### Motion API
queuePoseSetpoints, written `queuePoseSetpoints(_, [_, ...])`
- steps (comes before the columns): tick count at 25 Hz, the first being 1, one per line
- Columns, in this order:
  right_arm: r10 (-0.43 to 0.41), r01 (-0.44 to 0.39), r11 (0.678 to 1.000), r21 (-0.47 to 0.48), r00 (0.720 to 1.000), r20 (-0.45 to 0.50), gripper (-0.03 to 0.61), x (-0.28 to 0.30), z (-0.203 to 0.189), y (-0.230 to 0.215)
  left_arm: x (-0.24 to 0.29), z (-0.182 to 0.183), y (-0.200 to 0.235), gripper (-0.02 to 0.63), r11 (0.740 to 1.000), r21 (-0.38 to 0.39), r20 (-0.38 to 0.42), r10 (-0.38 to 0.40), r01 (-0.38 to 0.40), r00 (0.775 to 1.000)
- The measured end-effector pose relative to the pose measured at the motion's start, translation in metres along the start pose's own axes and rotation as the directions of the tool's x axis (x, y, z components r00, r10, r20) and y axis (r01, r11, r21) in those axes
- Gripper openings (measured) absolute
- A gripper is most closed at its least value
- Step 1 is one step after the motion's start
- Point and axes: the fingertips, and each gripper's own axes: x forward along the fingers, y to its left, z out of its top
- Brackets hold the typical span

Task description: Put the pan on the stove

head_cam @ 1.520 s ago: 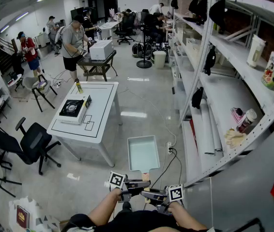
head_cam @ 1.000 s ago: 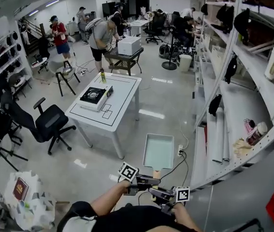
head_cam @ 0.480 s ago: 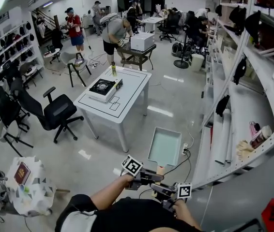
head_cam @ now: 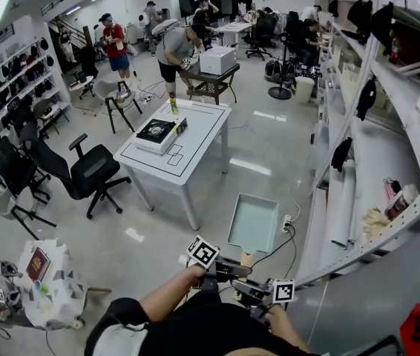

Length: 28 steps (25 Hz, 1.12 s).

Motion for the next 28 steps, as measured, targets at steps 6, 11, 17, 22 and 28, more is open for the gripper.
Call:
queuePoseSetpoints(6, [-0.025,0.025,1.0,0.015,1.0,-0.008,0.164,-0.003,0.012,-0.014,0.002,0.013,0.012,0.196,1.0,0.014,-0.012,0.025,-0.025,1.0])
queuePoseSetpoints(11, [-0.041,0.042,0.999,0.014,0.999,-0.008,0.164,0.003,0.043,-0.028,-0.001,0.044,0.026,0.198,1.0,0.0,-0.003,-0.01,0.01,1.0])
queuePoseSetpoints(17, [-0.076,0.076,0.997,0.027,0.997,-0.007,0.164,0.012,0.096,-0.06,-0.008,0.099,0.053,0.199,0.999,0.001,-0.011,-0.037,0.038,0.999])
queuePoseSetpoints(22, [-0.095,0.095,0.995,0.022,0.995,-0.02,0.166,0.036,0.155,-0.096,-0.028,0.161,0.085,0.202,0.999,-0.006,-0.017,-0.046,0.046,0.999])
queuePoseSetpoints(28, [-0.127,0.127,0.992,-0.016,0.992,-0.007,0.166,0.058,0.227,-0.126,-0.046,0.233,0.108,0.202,0.997,0.006,-0.025,-0.07,0.07,0.997])
